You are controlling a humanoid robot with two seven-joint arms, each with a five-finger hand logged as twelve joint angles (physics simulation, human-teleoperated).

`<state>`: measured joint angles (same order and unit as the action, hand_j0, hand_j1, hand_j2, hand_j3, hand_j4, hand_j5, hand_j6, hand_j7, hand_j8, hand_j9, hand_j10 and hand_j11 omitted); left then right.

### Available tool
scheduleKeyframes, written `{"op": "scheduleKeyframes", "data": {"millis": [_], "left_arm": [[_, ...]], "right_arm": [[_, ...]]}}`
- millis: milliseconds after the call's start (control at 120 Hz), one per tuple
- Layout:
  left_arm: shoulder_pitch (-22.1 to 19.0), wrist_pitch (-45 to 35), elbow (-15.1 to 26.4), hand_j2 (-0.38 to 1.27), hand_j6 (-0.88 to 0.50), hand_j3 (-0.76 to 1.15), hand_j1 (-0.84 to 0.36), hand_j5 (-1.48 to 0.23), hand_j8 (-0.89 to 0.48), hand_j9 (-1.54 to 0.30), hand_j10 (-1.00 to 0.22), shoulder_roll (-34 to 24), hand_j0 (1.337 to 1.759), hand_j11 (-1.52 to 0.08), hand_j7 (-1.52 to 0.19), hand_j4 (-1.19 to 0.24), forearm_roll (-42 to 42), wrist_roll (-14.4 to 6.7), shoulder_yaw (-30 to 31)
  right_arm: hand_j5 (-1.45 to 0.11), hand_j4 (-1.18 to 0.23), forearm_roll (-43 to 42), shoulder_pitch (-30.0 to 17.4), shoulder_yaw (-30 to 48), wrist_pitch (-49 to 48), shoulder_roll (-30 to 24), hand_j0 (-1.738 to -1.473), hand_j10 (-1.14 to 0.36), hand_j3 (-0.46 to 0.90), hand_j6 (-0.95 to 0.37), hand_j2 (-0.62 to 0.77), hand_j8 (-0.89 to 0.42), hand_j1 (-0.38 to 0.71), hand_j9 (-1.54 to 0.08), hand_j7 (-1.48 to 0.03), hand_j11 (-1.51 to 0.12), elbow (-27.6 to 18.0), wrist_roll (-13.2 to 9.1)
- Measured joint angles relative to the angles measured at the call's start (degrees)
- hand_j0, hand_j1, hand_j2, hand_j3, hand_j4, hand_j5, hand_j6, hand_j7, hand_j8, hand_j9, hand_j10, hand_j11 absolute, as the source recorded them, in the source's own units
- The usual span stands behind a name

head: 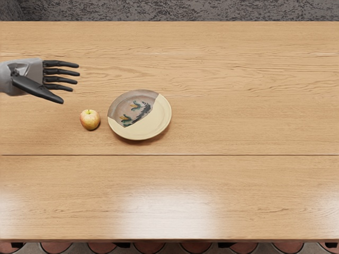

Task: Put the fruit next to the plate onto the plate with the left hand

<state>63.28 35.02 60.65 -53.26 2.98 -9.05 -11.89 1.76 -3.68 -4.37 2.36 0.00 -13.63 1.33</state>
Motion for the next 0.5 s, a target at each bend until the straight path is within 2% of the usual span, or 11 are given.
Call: {"op": "scheduleKeyframes", "data": {"millis": [167,250,383,500], "left_arm": [[0.3,0.0,0.0,0.05,-0.24,0.00,0.06,-0.32,-0.24,-0.32,-0.24,0.0,1.658,-0.32,-0.32,-0.24,0.6,-0.2,0.1],[0.4,0.0,0.8,0.05,-0.24,0.00,0.06,-0.32,-0.24,-0.32,-0.24,-0.2,1.658,-0.32,-0.32,-0.24,2.3,-1.8,0.2],[1.5,-0.1,9.7,0.05,-0.24,0.00,0.06,-0.32,-0.24,-0.32,-0.24,-5.3,1.658,-0.32,-0.32,-0.24,4.9,-5.3,0.2],[1.7,-8.5,17.1,0.05,-0.25,0.00,0.06,-0.32,-0.25,-0.32,-0.24,-7.5,1.658,-0.32,-0.32,-0.25,6.4,-7.7,0.2]], "right_arm": [[-0.05,-0.04,0.0,0.2,0.0,0.0,0.0,-1.658,-0.04,0.00,-0.04,-0.01,-0.04,-0.30,-0.05,-0.05,-0.05,0.0,0.0],[-0.05,-0.04,0.0,0.2,0.0,0.0,0.0,-1.658,-0.04,0.00,-0.04,-0.01,-0.04,-0.30,-0.05,-0.05,-0.05,0.0,0.0],[-0.05,-0.04,0.0,0.2,0.0,0.0,0.0,-1.658,-0.04,0.00,-0.04,-0.01,-0.04,-0.30,-0.05,-0.05,-0.05,0.0,0.0],[-0.05,-0.04,0.0,0.2,0.0,0.0,0.0,-1.658,-0.04,0.00,-0.04,-0.01,-0.04,-0.30,-0.05,-0.05,-0.05,0.0,0.0]]}}
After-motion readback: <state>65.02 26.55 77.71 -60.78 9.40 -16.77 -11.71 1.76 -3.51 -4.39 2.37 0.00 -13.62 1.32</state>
